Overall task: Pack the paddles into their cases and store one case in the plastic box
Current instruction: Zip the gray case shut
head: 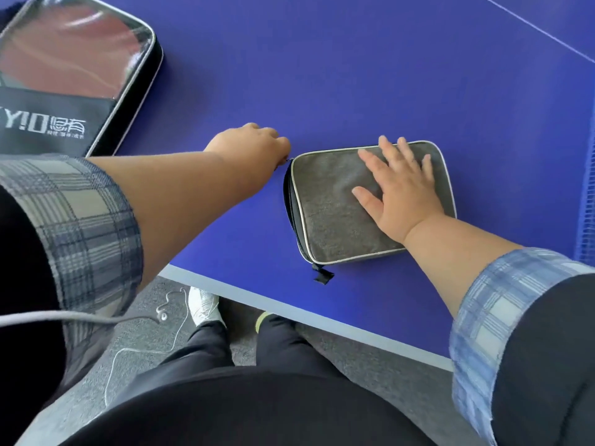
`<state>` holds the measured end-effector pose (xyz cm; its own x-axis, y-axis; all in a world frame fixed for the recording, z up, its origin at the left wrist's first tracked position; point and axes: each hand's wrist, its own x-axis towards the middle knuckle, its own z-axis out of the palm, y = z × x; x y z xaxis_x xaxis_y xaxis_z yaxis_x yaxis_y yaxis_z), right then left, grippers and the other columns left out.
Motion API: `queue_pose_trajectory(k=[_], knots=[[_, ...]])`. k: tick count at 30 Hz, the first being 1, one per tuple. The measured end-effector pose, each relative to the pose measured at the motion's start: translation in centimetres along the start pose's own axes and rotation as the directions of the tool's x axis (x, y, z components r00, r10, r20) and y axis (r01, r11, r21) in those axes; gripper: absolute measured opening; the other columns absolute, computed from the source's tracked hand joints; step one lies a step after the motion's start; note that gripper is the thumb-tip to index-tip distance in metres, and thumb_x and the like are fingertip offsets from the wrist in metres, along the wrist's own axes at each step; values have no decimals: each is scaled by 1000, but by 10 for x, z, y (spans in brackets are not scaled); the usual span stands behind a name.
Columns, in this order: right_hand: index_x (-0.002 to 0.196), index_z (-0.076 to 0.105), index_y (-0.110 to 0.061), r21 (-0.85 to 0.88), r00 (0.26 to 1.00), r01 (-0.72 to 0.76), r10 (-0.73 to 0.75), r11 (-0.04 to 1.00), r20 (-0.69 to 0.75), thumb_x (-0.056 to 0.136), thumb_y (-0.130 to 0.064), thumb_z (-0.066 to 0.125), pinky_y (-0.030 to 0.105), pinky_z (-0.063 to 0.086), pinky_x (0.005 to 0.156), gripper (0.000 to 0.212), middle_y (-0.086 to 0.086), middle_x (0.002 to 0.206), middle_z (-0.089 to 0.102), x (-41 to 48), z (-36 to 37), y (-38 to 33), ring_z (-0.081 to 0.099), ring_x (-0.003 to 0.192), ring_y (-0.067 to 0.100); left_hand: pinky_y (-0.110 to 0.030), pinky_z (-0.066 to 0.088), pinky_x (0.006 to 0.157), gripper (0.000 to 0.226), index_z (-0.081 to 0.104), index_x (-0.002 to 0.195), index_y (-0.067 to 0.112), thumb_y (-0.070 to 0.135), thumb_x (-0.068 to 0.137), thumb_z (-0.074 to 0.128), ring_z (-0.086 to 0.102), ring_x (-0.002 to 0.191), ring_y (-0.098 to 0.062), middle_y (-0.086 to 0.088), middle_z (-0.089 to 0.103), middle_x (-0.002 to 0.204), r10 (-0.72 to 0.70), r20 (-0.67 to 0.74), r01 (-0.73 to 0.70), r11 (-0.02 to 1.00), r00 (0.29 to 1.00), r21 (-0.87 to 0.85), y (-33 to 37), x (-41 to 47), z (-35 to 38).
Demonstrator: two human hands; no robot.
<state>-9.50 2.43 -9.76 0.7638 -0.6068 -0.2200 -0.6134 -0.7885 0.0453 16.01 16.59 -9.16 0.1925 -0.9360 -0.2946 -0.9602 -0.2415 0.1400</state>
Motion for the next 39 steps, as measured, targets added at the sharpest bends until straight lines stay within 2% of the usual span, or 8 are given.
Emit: queue_pose_trajectory(k=[11, 23, 26, 28, 31, 34, 36, 39], knots=[[156, 16, -43, 50, 991, -132, 130, 990, 41, 89, -77, 15, 68, 9, 118, 76, 0, 169, 13, 3, -5, -6, 2, 156, 27, -36, 38, 62, 12, 52, 97, 23, 27, 99, 41, 42, 77, -22, 5, 41, 84, 167, -1, -167, 985, 986, -38, 7, -53, 18], [155, 17, -45, 112, 963, -269, 267, 957, 30, 86, -82, 15, 68, 5, 118, 78, -1, 169, 13, 14, -4, -11, 1, 156, 27, -33, 37, 63, 18, 50, 93, 26, 37, 102, 38, 59, 90, -22, 6, 55, 96, 315, 96, -306, 947, 944, -92, 58, -79, 43], [155, 17, -45, 123, 965, -259, 253, 958, 68, 85, -83, 16, 67, 3, 118, 80, -1, 169, 11, 16, -5, -10, 0, 156, 26, -32, 45, 73, 33, 59, 112, 36, 56, 97, 38, 59, 102, -16, 13, 59, 111, 315, 238, -276, 943, 919, -183, 52, -76, 36], [155, 26, -43, 238, 969, -249, 241, 939, 62, 84, -82, 23, 63, 3, 119, 80, 1, 169, 13, 12, -9, -8, 3, 156, 24, -32, 47, 72, 41, 58, 101, 44, 69, 90, 27, 59, 93, -13, 19, 58, 104, 261, 320, -189, 952, 911, -239, 44, -78, 25], [149, 43, -32, 500, 893, -349, 444, 793, -80, 89, -69, 43, 52, 19, 121, 70, 4, 164, 29, -8, -15, 3, 21, 152, 23, -31, 42, 57, 52, 49, 76, 31, 71, 86, 18, 57, 70, -17, 12, 55, 78, -22, 221, 100, 932, 975, -349, 33, -73, 12], [143, 49, -24, 678, 663, -607, 734, 414, 145, 88, -58, 54, 50, 40, 110, 65, 5, 151, 46, -36, -14, 24, 44, 138, 27, -29, 47, 54, 46, 54, 120, 28, 62, 93, 41, 65, 72, -16, 11, 66, 90, -346, 330, 478, 634, 879, -608, 37, -52, 2], [123, 60, -28, 708, 604, -673, 713, 215, 357, 86, -56, 57, 44, 51, 93, 47, 2, 132, 60, -47, -13, 29, 59, 113, 26, -38, 57, 72, 58, 42, 141, 28, 58, 92, 51, 68, 87, -20, 5, 67, 106, -350, 491, 599, 374, 798, -707, 49, -40, -3], [107, 60, -32, 762, 640, -633, 646, 136, 416, 86, -49, 64, 32, 47, 69, 28, -7, 113, 66, -48, -12, 39, 61, 91, 11, -39, 55, 76, 48, 46, 131, 29, 55, 90, 54, 63, 91, -19, 7, 60, 103, -330, 535, 626, 324, 778, -709, 73, -31, -9]])
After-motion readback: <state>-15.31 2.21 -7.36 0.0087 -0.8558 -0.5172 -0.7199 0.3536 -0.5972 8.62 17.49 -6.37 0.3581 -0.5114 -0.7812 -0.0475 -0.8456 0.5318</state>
